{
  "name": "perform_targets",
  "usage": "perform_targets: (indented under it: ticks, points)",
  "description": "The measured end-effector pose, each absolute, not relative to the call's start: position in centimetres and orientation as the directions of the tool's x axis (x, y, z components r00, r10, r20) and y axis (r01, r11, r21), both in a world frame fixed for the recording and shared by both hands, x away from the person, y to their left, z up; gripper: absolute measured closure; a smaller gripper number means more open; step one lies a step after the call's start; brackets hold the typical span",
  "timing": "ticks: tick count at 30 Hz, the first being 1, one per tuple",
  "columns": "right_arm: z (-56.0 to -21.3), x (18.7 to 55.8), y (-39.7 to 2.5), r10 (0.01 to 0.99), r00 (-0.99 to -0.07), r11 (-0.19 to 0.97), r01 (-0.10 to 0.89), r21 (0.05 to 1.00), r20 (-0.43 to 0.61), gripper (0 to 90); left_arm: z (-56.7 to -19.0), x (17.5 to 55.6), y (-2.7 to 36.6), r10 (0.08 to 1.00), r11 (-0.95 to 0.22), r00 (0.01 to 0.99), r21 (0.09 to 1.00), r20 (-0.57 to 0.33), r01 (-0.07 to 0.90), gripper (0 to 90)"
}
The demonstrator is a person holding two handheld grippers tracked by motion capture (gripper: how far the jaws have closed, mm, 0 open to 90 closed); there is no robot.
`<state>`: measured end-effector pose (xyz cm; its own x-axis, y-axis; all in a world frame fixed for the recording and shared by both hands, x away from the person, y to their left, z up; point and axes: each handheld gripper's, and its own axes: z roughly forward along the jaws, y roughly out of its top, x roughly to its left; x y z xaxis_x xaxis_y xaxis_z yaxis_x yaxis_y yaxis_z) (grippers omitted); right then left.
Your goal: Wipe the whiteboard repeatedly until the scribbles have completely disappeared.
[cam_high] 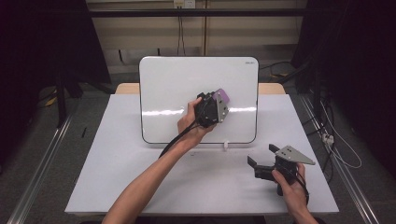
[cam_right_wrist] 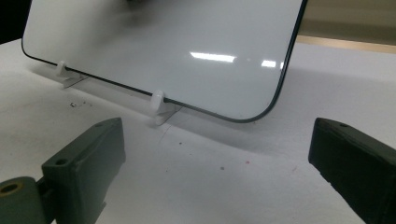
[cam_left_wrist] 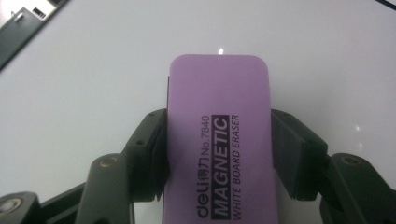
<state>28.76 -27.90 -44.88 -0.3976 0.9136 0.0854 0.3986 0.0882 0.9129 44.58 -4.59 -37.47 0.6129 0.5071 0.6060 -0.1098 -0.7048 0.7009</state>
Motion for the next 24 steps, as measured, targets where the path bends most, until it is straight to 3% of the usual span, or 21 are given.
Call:
perform_targets:
  ticks: [11,13,24]
  points:
    - [-44.9,28.8,-28.0,0.916,-0.391,0.081,0.402,0.912,0.091,3.6,-33.6,48.4,0.0,0.649,-0.639,0.534,0.769,0.542,-0.005,41.4]
    - [-44.9,28.8,-28.0,0.915,-0.394,0.086,0.4,0.913,0.087,3.6,-33.9,48.0,-0.4,0.644,-0.652,0.516,0.758,0.564,-0.015,41.4]
    - [-45.0,28.9,-27.7,0.913,-0.399,0.088,0.403,0.911,0.089,3.6,-38.6,43.4,-4.1,0.519,-0.707,0.616,0.703,0.593,-0.081,41.3]
